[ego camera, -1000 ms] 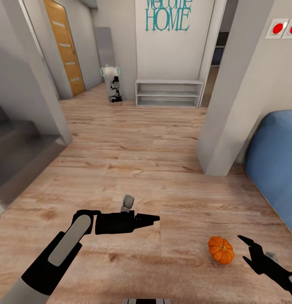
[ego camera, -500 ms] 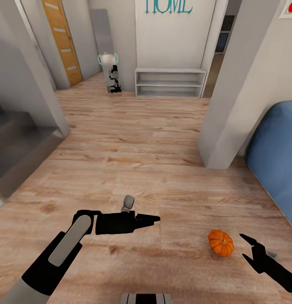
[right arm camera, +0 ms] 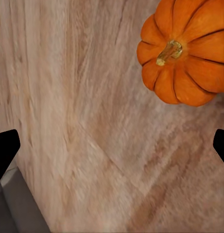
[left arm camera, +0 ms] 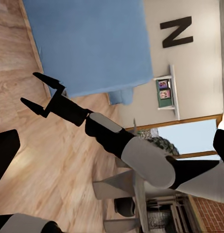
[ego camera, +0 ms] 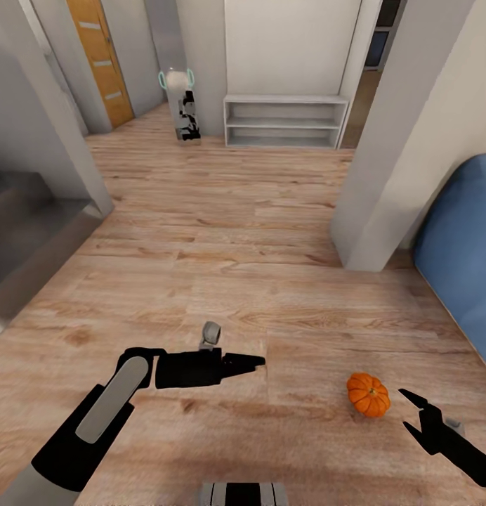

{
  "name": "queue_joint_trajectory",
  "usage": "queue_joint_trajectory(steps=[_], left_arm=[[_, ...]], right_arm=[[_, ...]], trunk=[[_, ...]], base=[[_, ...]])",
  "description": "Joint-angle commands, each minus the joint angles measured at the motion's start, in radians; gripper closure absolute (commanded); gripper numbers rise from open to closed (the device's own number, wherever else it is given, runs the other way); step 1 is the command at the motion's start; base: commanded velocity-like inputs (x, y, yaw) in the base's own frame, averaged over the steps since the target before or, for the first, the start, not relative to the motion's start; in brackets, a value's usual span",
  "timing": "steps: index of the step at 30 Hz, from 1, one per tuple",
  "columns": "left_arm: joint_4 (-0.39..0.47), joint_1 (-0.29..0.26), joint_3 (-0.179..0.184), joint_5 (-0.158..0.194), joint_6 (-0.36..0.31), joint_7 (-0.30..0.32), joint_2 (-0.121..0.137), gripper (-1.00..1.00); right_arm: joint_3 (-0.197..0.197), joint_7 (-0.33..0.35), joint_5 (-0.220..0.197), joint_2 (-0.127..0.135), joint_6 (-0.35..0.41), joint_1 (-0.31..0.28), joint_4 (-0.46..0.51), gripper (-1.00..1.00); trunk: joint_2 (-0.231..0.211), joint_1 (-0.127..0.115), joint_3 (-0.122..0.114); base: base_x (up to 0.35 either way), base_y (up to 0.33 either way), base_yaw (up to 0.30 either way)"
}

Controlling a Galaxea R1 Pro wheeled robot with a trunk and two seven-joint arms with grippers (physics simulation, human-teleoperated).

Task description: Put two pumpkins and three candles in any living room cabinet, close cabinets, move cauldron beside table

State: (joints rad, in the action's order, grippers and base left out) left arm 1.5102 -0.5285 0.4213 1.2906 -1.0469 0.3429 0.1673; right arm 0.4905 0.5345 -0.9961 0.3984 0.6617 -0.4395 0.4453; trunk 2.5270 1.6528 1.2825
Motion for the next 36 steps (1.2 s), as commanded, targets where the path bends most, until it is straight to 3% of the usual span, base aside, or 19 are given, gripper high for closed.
queue_joint_trajectory(steps=[1,4,13,27,36], left_arm=[[0.003,-0.001,0.0,-0.008,0.0,0.016,0.001,-1.0],[0.011,-0.001,-0.002,-0.007,0.0,0.049,0.002,-1.0],[0.014,-0.001,-0.002,-0.007,0.0,0.078,0.003,-1.0],[0.015,-0.001,-0.003,-0.007,0.0,0.085,0.002,-1.0],[0.015,-0.001,-0.003,-0.007,0.0,0.086,0.003,-1.0]], right_arm=[[0.005,0.001,-0.001,-0.001,0.007,-0.001,0.0,-1.0],[0.004,0.002,-0.001,-0.001,0.007,-0.001,0.0,-1.0],[0.006,0.009,-0.001,-0.004,0.005,0.0,0.001,-1.0],[0.008,0.011,-0.005,-0.003,0.003,0.001,0.002,-1.0],[0.009,0.055,0.0,-0.003,0.004,0.002,0.001,-1.0]], trunk=[[0.0,0.0,0.001],[0.0,0.0,0.001],[0.002,0.004,0.035],[0.006,0.01,0.09],[0.008,0.014,0.124]], base=[[0.0,0.0,0.0],[0.0,0.0,0.0],[0.0,0.0,0.0],[0.0,0.0,0.0],[0.0,0.0,0.0]])
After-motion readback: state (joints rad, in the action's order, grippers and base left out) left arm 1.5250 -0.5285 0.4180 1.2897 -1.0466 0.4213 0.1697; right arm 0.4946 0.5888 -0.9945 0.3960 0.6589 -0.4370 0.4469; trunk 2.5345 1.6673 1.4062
